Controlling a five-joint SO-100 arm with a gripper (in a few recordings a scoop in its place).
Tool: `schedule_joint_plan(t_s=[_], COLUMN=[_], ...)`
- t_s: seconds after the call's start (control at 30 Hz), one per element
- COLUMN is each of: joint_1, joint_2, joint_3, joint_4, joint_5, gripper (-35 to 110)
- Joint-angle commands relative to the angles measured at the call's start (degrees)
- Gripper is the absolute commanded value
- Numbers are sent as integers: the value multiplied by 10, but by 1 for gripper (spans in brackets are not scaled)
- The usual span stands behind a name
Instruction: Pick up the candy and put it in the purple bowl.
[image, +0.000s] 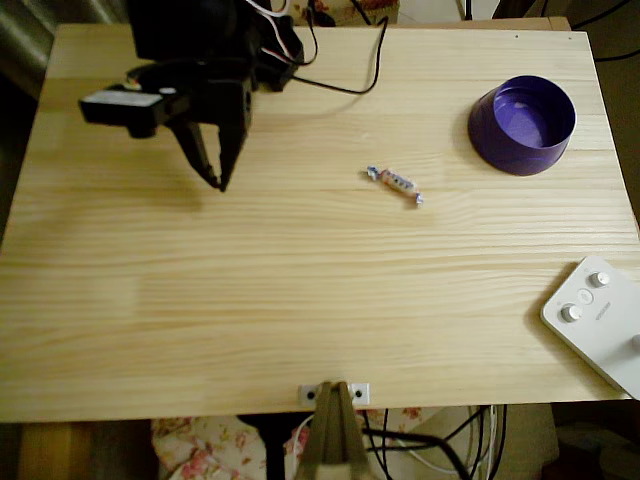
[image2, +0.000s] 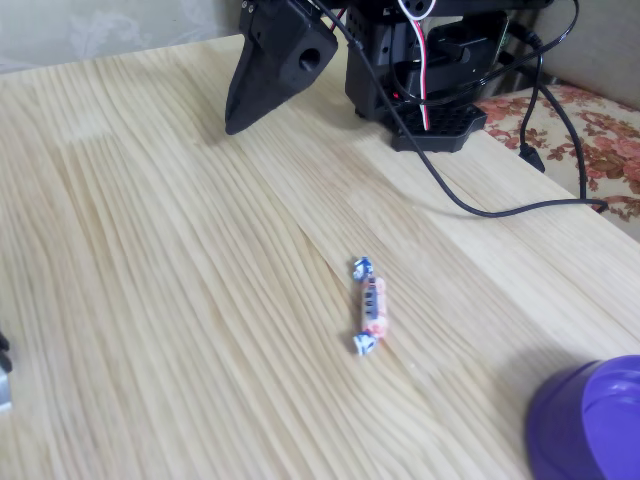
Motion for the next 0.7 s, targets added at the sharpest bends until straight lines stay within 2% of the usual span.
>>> schedule_joint_plan(t_s=[0.0, 0.47, 0.67], joint_1=[4, 4, -35], joint_2=[8, 8, 8], joint_3=[-11, -10, -10], joint_4=[-6, -6, -8], joint_5=[6, 6, -40], gripper=[-1, -1, -1])
